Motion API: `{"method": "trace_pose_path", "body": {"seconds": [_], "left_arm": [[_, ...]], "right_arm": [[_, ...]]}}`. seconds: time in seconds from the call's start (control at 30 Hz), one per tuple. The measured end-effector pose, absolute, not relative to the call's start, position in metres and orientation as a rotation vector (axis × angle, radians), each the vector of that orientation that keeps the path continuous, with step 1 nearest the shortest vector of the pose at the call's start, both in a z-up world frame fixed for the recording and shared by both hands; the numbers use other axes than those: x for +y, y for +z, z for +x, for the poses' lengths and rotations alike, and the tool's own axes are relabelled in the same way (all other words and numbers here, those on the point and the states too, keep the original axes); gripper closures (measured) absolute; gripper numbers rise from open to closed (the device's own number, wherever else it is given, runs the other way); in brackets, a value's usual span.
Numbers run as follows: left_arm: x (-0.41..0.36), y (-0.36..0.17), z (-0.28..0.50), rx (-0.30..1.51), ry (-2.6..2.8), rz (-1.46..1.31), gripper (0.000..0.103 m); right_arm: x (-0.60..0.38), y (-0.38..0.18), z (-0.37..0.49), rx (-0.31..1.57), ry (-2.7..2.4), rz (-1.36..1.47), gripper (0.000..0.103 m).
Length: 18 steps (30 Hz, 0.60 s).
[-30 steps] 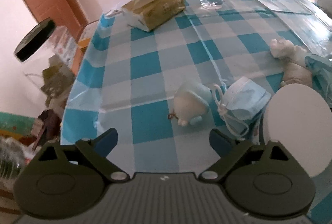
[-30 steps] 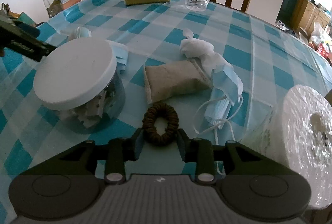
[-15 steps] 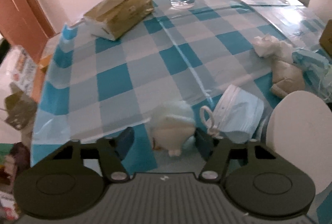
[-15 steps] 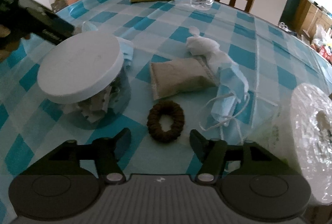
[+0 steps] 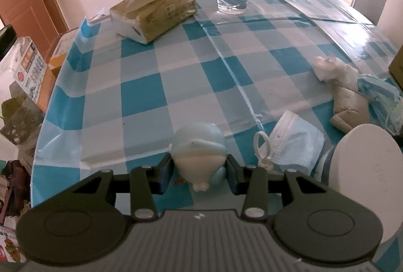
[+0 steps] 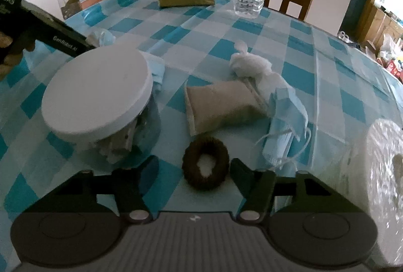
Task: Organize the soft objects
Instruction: 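Close the left tool on the plush toy while the right tool closes on the hair tie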
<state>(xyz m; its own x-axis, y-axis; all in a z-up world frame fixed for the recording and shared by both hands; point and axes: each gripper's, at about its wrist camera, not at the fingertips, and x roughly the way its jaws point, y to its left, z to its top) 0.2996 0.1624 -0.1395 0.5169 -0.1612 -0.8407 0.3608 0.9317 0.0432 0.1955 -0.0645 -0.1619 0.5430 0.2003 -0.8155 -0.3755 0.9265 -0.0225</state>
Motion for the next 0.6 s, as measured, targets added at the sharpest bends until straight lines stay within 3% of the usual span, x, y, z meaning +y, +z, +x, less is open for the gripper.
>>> {"method": "trace_pose_path", "body": {"seconds": [0.1, 0.3, 0.6], "left_arm": [[0.161, -0.140, 0.301, 0.978, -0.313, 0.224, 0.058], [0.160, -0.142, 0.303, 0.976, -0.309, 0.219, 0.060], [0.166, -0.130, 0.298, 0.965, -0.300, 0.180, 0.062]], "right_arm": [[-0.065, -0.161, 0.198, 0.936, 0.329, -0.199, 0.052], [-0.068, -0.160, 0.201, 0.940, 0.298, -0.182, 0.064], [-0.071, -0.152, 0.196, 0.933, 0.294, -0.185, 0.067]]}}
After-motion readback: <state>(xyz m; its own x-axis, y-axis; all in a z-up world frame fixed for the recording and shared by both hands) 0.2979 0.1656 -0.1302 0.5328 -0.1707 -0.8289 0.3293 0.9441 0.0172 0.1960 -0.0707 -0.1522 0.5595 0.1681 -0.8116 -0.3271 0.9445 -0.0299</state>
